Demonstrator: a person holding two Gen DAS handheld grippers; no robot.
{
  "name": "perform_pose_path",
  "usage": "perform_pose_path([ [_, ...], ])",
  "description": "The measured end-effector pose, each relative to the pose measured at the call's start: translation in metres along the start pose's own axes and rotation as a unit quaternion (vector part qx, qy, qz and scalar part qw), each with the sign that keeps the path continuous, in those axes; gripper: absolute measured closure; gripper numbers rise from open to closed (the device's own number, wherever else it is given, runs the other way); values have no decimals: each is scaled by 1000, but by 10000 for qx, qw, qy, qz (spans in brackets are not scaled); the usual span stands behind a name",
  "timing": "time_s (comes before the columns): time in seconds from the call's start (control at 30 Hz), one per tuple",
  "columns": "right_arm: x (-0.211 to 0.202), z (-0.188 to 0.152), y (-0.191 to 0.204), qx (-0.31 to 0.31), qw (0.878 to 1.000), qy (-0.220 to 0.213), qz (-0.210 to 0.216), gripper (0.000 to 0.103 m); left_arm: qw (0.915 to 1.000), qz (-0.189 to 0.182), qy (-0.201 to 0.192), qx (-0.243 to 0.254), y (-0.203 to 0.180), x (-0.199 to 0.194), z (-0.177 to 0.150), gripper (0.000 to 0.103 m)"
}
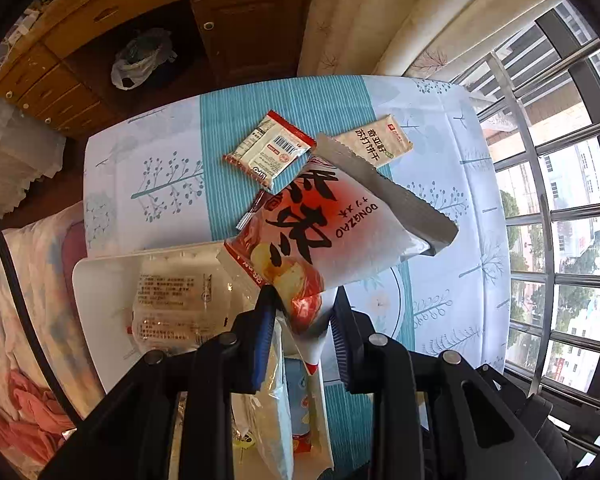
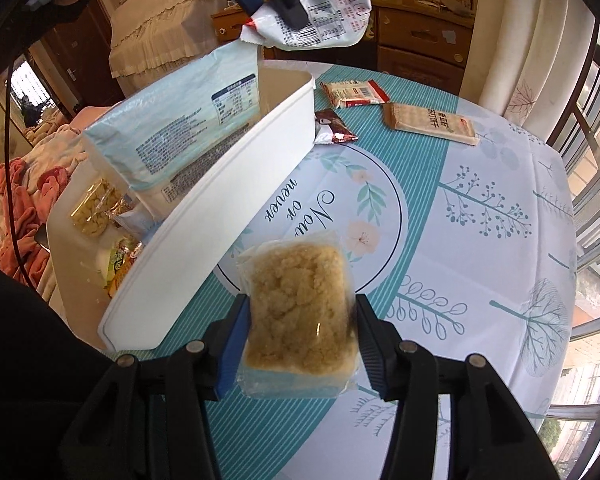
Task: Organize snacks
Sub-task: 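Carry the bag and rice-crisp square over the white tray and open both tools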
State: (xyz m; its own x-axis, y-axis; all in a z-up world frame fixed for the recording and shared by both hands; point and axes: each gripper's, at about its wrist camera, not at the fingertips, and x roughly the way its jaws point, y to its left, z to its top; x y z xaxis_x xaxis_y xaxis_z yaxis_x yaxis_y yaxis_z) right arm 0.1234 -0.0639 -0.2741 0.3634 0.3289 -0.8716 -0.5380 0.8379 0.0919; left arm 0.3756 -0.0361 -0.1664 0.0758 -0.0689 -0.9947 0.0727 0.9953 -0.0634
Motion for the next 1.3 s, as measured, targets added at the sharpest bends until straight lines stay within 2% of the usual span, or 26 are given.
perform_pose_path([
  [0.27, -16, 11, 17, -104, 9995, -272, 150, 52, 9983, 2, -177, -555, 41, -23, -57, 78],
  [0.57, -24, 17, 45, -225, 9988, -390, 202, 52, 9937, -115, -93, -1115, 87, -19, -122, 78],
  [0.9, -29, 23, 89, -144, 9980, -521, 313, 51, 9916, -328, -18, -1249, 113, -11, -171, 78],
  [1.07, -21, 24, 112, -60, 9982, -494, 331, 51, 9915, -399, 164, -1230, 124, 0, -194, 78],
  [1.3, -6, 28, 140, 131, 9987, -431, 242, 51, 9922, -294, 484, -1113, 139, 24, -217, 78],
])
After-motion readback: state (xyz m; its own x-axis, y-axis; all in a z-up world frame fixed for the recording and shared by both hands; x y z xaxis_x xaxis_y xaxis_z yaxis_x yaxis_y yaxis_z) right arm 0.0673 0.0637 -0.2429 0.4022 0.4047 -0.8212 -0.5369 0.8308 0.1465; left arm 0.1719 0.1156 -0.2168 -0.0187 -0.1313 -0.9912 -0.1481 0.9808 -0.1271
